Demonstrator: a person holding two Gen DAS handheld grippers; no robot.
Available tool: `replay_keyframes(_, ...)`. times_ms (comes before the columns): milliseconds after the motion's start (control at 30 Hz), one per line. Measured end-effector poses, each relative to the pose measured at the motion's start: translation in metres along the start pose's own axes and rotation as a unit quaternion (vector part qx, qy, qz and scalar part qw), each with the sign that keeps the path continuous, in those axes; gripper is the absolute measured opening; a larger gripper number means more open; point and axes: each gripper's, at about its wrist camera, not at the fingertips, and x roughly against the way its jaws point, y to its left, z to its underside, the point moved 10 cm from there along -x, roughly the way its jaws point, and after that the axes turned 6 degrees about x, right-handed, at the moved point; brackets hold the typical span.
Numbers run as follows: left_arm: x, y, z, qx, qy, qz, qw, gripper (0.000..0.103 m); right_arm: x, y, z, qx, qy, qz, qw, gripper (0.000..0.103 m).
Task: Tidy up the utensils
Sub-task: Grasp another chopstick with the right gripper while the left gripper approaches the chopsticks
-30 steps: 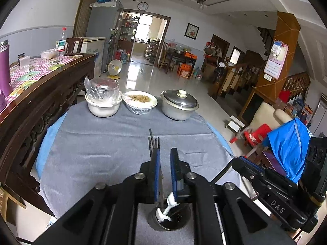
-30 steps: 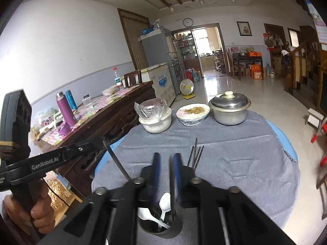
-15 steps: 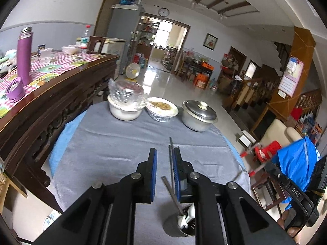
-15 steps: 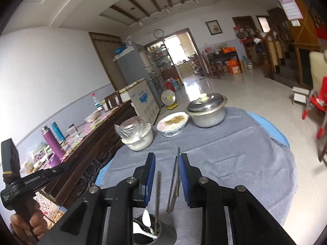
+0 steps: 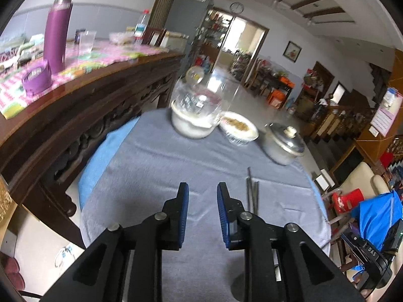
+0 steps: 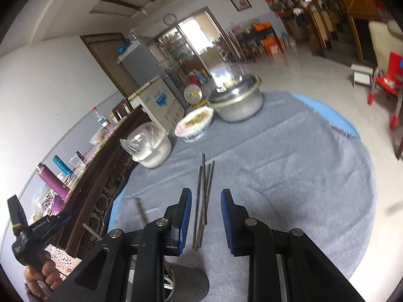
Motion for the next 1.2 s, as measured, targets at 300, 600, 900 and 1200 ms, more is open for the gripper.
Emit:
replay_keyframes(300, -0.075, 0.022, 0.029, 0.011, 0.075, -0.021, 0.9969, 0.023, -0.097, -0.02, 0.013, -0.019, 0.115, -0.035, 0.993, 0.026)
replay_keyframes(600, -0.12, 0.039, 0.048, 0.022, 0.122, -0.024, 0.992, 0.023, -0.224, -0.008, 0.005, -0.008, 0.211, -0.043, 0.977, 0.026)
replay_keyframes(900, -0.137, 0.047, 0.052, 0.026, 0.14, -0.024, 0.9896, 0.023, -0.298, -0.003, -0.003, -0.006, 0.243, 0.019, 0.97, 0.02)
replay_keyframes(1200, -0.146, 0.051, 0.05, 0.024, 0.147, -0.025, 0.9886, 0.023, -0.317, -0.005, -0.001, 0.063, 0.248, 0.091, 0.962, 0.008)
